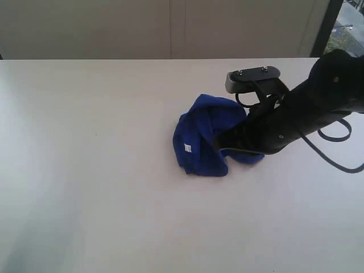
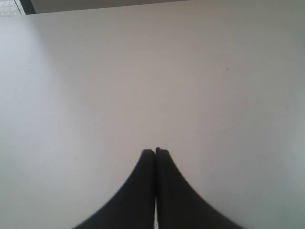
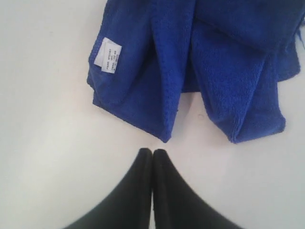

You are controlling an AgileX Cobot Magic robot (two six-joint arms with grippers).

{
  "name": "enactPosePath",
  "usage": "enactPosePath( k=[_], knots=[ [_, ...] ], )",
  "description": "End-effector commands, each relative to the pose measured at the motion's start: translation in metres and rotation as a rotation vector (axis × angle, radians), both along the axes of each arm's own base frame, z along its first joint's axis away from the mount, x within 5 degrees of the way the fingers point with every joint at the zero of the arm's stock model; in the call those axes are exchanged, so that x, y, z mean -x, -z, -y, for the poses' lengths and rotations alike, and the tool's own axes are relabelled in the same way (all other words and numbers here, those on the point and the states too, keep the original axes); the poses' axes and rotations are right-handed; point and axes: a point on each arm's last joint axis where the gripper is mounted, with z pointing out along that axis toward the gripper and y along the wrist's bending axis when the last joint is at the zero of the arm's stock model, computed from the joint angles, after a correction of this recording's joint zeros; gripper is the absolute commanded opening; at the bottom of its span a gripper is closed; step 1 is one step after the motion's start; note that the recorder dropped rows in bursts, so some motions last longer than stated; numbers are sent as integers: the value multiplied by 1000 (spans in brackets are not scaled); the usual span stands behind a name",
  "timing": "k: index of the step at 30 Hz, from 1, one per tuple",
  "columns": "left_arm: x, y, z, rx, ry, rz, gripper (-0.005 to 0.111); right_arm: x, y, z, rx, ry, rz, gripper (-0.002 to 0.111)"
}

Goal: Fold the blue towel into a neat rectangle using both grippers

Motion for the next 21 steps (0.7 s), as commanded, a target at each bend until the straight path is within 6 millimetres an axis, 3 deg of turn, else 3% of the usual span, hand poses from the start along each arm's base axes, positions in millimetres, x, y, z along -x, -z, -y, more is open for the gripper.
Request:
enactPosePath(
  k=[1,12,15,21],
  knots=[
    [-1,-2,0,25,-7,39,0,1,-3,4,13,-7,23,0],
    [-5,-21,-2,40,-37,244,0,1,-3,4,12,-5,29,0],
    [-5,-27,-3,111,-58,314,0,1,-2,4,13,-7,20,0],
    [-5,-27,-3,118,-59,308,0,2,-1,4,15,-13,2,0]
  ],
)
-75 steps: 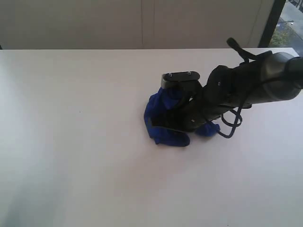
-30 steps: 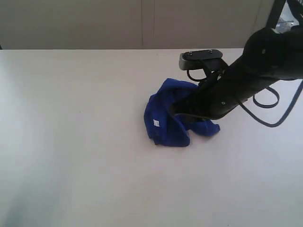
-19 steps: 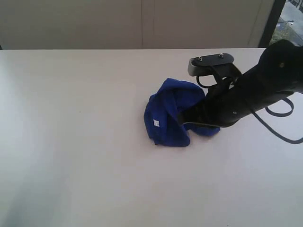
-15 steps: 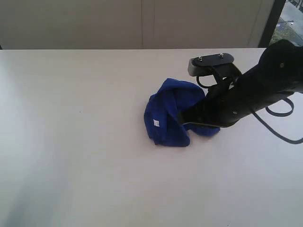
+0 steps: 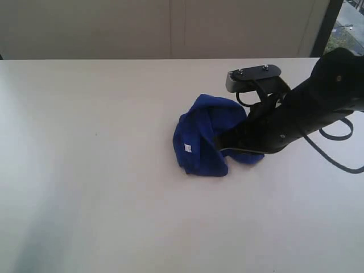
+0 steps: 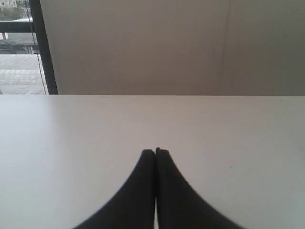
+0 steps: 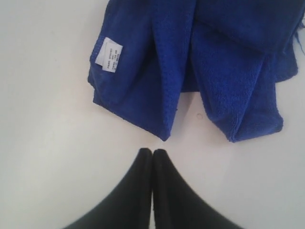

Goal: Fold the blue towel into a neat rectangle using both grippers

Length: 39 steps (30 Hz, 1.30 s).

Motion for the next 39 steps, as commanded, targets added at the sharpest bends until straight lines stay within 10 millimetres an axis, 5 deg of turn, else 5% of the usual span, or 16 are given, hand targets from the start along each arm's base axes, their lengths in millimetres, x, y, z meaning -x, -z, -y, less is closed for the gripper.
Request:
enactPosePath(
  k=[1,7,13,17,23,30,34,39],
  knots=[
    [0,-4,0,27,3,-11,0,1,1,3,7,-4,0,0],
    [-12,-53,2,18,22,-120,0,-1,7,2,8,7,-21,0],
    [-49,-85,6,-25,75,-456,0,-3,16,2,14,9,-50,0],
    [-82,-72,13,-23,161,-739,0,-4,16,2,13,10,-46,0],
    [-119,-41,41,58,418,-919,0,-4,16,2,13,12,-39,0],
    [-131,-13,93,-8,563,-977,0,-11,21,2,15,28,-6,12],
    [-134,-10,120,-41,604,-940,0,-19,37,0,29,37,-7,27],
    [-139,-6,140,-73,641,-934,0,-28,58,0,44,57,-10,30]
  ],
)
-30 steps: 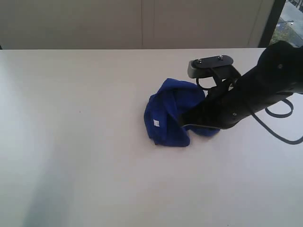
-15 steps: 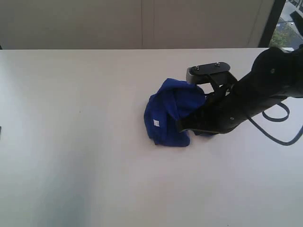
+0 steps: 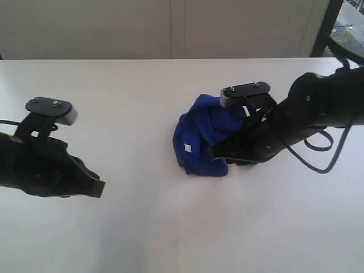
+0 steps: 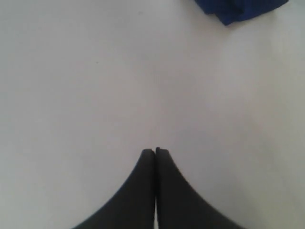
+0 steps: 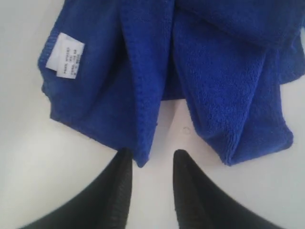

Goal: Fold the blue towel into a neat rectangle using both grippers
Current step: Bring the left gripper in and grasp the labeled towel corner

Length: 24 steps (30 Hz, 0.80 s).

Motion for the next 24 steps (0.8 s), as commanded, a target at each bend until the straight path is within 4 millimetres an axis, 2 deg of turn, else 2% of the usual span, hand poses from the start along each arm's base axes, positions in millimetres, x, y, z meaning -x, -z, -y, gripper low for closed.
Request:
enactPosePath(
  k=[1,6,14,20,24],
  knots=[
    [-5,2,15,12,6,7,0,-8,16,2,11,23,15,30],
    [-12,8,17,6,-21,8,0,-10,20,1,5,36,15,30],
    [-13,11,17,1,-28,5,0,-3,21,-18,11,-40,9,30],
    [-14,10,17,1,-30,8,0,-6,21,-17,15,-36,39,30],
    [-14,10,17,1,-30,8,0,-7,32,-17,36,-53,27,30]
  ],
)
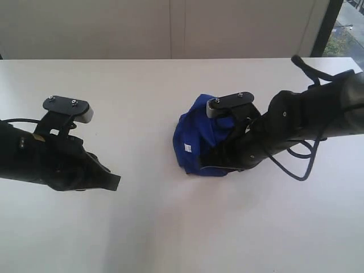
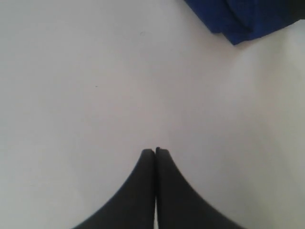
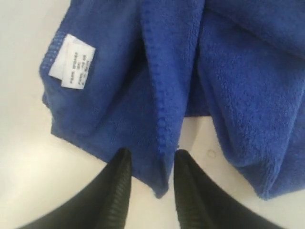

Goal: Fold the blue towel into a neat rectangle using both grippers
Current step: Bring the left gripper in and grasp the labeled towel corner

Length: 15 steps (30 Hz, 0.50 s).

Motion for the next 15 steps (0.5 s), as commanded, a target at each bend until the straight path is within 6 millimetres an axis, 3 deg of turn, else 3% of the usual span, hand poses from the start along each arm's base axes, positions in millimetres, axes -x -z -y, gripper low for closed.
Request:
enactPosePath(
  k=[1,3,8,15],
  knots=[
    [1,0,2,14,-7,-13,0,-2,12,0,29,-29,-4,30],
    [1,0,2,14,-7,-13,0,-3,14,0,30,-26,2,27],
    [0,-1,2,42,-47,-29,0,-4,-3,0,14,-20,67,1],
    [-22,-15,21,137,-94,-62,0,4,-40,2,-21,-29,133,0]
  ],
)
